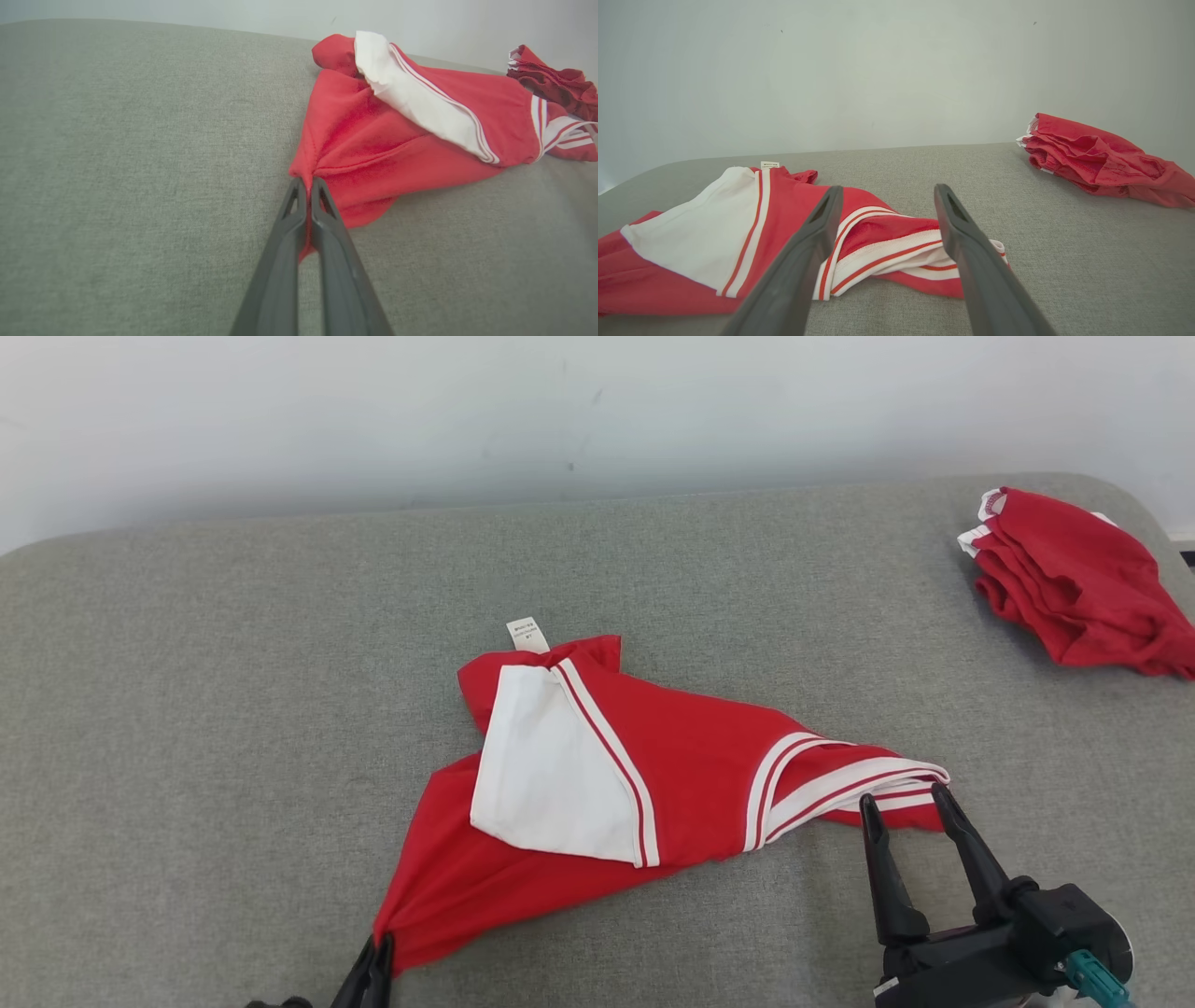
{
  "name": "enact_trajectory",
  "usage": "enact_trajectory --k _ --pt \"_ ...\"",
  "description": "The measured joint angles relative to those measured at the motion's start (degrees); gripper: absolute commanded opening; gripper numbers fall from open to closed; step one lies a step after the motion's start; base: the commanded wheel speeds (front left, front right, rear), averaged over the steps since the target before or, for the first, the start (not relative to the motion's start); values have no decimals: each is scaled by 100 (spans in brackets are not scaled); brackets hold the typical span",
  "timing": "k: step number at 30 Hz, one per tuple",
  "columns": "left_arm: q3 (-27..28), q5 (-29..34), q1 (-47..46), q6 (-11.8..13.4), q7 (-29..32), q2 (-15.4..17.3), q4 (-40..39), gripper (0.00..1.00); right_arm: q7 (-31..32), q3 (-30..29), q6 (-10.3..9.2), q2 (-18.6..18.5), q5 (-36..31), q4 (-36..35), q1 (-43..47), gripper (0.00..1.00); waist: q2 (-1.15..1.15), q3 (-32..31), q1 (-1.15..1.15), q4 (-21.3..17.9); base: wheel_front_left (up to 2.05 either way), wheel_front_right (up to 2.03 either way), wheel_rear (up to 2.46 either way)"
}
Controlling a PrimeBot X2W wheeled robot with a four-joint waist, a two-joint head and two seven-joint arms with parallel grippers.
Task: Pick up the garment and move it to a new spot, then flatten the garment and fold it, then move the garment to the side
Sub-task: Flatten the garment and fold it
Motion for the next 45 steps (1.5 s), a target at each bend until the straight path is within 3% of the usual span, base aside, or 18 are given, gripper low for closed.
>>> enact_trajectory --k 2,3,4,5,16,28,37,45 --pt "68 -10 44 -51 0 -64 111 0 0 23 0 2 0 19 -1 100 0 6 0 10 0 0 0" --pt "94 1 44 -84 0 -81 138 30 0 35 0 2 0 22 -2 100 0 4 0 12 0 0 0" --pt "144 35 44 -91 0 -111 119 90 0 40 0 0 3 30 -2 100 0 0 0 14 0 0 0" --pt "198 42 41 -98 0 -154 82 100 0 41 0 -4 7 36 -2 100 0 -9 0 16 0 0 0" --pt "972 405 18 -240 0 -477 -736 100 0 210 0 -112 11 63 4 100 0 -192 0 12 0 0 0" --pt "1694 806 -181 -182 -1 -638 -1241 100 0 420 0 -180 35 86 -10 100 0 -302 0 -7 0 0 0" --pt "1749 869 -178 -182 -1 -661 -1343 100 1 665 0 -318 38 433 -125 100 0 -266 1 23 0 0 0" --pt "1563 792 -212 -112 0 -667 -1358 100 60 1128 0 -481 -1 1397 -815 100 0 -175 1 193 0 0 0"
